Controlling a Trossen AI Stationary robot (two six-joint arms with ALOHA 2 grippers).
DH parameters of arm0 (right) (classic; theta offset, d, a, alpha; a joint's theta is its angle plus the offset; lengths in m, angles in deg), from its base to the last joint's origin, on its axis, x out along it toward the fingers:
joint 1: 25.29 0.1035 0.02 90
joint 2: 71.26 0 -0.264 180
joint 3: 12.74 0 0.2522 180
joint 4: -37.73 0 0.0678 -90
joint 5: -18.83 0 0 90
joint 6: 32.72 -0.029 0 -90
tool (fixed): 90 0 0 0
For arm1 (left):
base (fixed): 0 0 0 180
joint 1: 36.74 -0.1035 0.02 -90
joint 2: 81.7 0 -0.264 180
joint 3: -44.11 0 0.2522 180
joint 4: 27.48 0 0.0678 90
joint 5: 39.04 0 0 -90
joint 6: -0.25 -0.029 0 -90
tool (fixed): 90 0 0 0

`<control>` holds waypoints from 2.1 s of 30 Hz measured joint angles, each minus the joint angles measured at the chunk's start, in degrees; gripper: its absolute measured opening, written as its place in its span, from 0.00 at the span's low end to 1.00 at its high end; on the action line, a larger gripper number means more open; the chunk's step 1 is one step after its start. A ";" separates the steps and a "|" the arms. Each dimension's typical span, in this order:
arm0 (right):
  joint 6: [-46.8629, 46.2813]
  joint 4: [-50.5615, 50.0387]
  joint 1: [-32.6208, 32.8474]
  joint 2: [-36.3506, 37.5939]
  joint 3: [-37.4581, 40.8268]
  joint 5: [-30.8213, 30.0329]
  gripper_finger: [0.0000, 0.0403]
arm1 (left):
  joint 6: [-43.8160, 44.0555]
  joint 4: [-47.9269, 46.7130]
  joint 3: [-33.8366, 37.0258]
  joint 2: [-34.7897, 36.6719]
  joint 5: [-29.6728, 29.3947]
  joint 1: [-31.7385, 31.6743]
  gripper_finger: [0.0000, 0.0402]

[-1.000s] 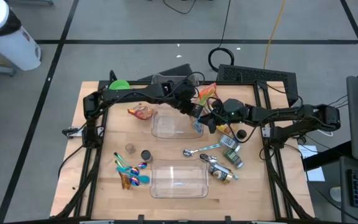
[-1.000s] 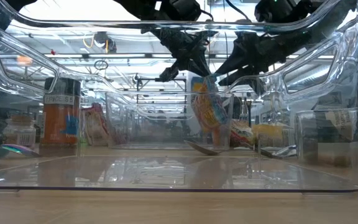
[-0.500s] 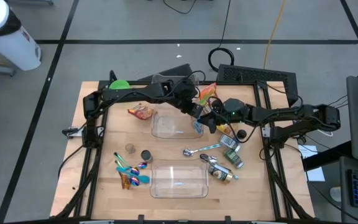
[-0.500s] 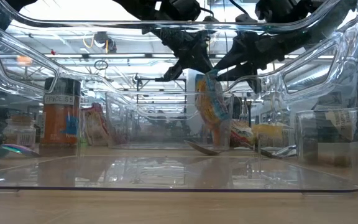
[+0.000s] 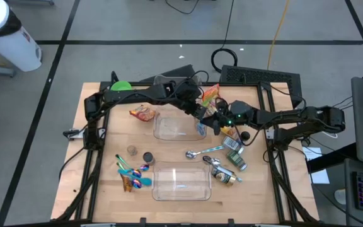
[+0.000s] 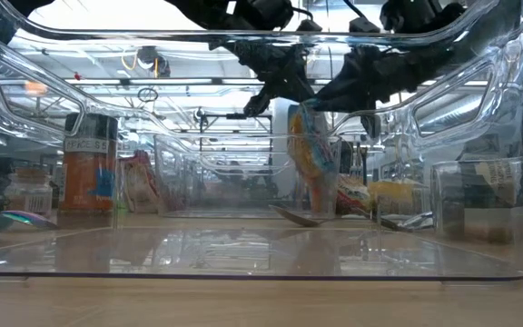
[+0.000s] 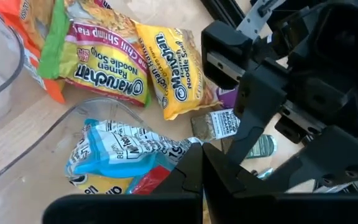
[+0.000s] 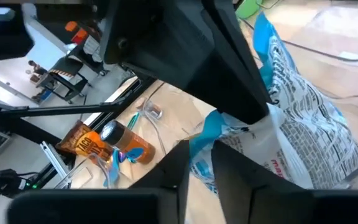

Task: Pick & Place Food Item
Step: Put the blue noodle pack into the middle transparent bin

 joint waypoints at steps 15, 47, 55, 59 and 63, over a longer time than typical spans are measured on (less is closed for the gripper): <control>-3.31 6.92 -1.13 -4.67 0.04 6.34 0.00 | -1.38 1.60 0.00 0.00 -0.36 1.36 0.06; -11.06 17.78 -3.93 -12.84 -7.43 12.47 0.00 | -31.58 -24.10 -0.02 15.44 16.95 -14.20 0.46; -10.99 17.51 -4.17 -21.21 -15.08 15.29 0.00 | -39.73 -32.65 2.22 17.73 9.50 -10.17 0.46; -10.82 15.57 -4.15 -22.48 -15.02 15.23 0.00 | -41.55 -31.71 6.71 17.72 9.07 -8.33 0.46; -10.89 15.37 -4.12 -23.81 -14.90 15.17 0.00 | -42.30 -31.55 11.40 17.68 6.70 -7.21 0.46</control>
